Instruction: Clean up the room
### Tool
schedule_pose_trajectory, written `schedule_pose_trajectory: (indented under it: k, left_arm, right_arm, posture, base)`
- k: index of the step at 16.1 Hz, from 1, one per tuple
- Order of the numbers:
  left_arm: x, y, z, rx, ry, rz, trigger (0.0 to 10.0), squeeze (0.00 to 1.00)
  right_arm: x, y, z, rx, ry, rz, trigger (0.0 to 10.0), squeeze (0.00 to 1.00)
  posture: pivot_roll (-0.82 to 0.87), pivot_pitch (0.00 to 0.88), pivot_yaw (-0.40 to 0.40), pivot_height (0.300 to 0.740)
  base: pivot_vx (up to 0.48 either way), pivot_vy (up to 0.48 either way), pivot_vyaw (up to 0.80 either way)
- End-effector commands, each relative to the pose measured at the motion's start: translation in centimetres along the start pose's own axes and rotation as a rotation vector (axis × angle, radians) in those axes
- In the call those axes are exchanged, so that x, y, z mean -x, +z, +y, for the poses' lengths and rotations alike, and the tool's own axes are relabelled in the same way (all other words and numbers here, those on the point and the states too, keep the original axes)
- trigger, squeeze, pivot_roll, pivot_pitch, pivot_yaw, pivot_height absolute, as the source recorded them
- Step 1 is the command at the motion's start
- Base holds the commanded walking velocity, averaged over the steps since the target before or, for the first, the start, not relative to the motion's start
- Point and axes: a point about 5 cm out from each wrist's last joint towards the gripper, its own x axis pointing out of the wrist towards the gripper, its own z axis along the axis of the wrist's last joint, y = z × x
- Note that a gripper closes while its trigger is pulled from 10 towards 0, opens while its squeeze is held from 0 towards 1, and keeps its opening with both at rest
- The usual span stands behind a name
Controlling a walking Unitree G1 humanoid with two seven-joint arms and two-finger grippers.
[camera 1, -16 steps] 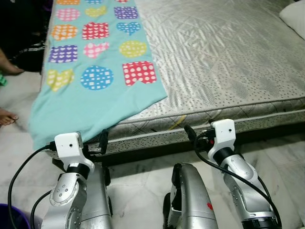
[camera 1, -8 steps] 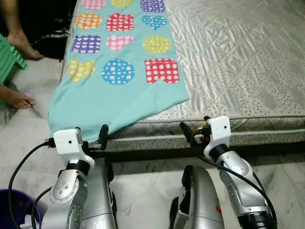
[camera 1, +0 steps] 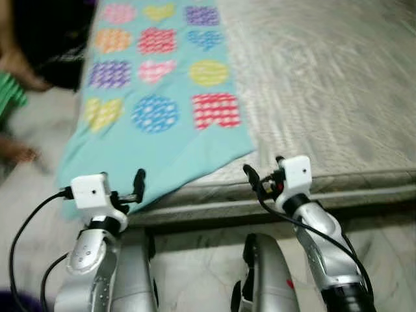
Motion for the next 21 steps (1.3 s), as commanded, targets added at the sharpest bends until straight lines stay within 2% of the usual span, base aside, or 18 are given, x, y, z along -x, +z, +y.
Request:
schedule_pose_trajectory:
  k: [1,8,13,17,21]
  left_arm:
    - [0.1,-0.5,-0.4,0.013,-0.013,0.016,10.0,0.00]
    - [0.0,-1.1,-0.4,0.012,-0.002,0.043,10.0,0.00]
    - [0.0,-1.4,-0.7,0.012,-0.009,0.050,10.0,0.00]
    - [0.2,-1.4,-0.4,0.001,-0.008,0.070,10.0,0.00]
    - [0.2,-1.4,-0.3,-0.003,-0.008,0.072,10.0,0.00]
  right_arm:
    - [0.7,-1.0,-0.7,-0.011,-0.030,0.031,10.0,0.00]
    - [0.7,-1.0,-0.9,-0.007,-0.034,0.028,10.0,0.00]
    - [0.8,-0.8,-0.4,0.027,-0.007,0.013,10.0,0.00]
    - [-0.9,-0.4,-0.3,0.025,-0.012,0.007,10.0,0.00]
    - [-1.1,-0.3,-0.3,0.021,-0.017,0.003,10.0,0.00]
  posture:
    - [-0.02,0.212,-0.059,0.516]
    - [-0.02,0.211,-0.054,0.516]
    - [-0.02,0.214,-0.052,0.516]
    - [0.00,0.232,-0.045,0.516]
    - [0.01,0.237,-0.045,0.516]
  base:
    - [0.000,0.000,0.00]
    - [0.000,0.000,0.00]
    - [0.000,0.000,0.72]
    - [0.000,0.000,0.47]
    - [0.000,0.000,0.00]
